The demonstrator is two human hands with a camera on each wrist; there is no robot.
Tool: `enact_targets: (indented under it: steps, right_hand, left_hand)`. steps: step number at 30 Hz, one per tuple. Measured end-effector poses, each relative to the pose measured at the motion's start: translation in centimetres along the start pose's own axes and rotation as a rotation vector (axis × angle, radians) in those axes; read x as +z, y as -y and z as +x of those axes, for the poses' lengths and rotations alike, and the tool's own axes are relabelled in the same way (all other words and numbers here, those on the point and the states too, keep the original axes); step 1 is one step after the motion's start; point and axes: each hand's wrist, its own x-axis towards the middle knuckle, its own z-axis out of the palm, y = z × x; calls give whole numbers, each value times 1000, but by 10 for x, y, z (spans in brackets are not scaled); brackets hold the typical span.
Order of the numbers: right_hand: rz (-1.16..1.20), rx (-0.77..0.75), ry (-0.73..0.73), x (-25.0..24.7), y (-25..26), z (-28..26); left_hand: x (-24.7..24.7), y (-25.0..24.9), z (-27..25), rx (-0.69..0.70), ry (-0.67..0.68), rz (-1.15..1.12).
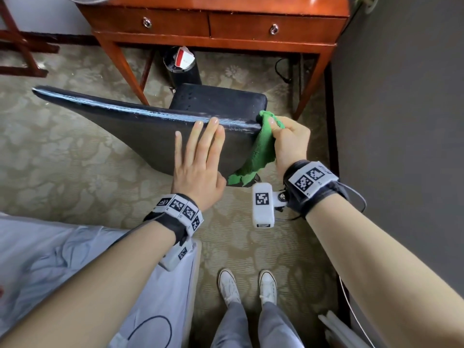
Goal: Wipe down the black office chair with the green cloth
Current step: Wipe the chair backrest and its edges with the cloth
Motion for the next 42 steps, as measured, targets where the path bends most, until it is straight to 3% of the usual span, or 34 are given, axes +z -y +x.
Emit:
enact_targets:
  steps: [6,10,17,26,34,38,42]
  right_hand:
    - [-349,-440,153,7,13,-19]
    - [-207,-238,136,6,15,-4]
    - [-250,-32,68,4,16,21]
    - [-374,-465,208,2,13,-21]
    - [-454,-56,161,21,37,26]
    - [-362,-24,43,15,31,20]
    - [-187,39,-152,-27,9,7]
  left_hand:
    - [0,-11,-1,-60,-2,-17]
    - [-2,-6,1,-24,8,18]
    - [-1,-10,0,-41,1,24]
    - [-2,-13,1,-62,20,31]
    - [-2,-18,0,-46,49,50]
    - [-9,-21,2,-59,83,32]
    - [-22,-13,3,7,135,21]
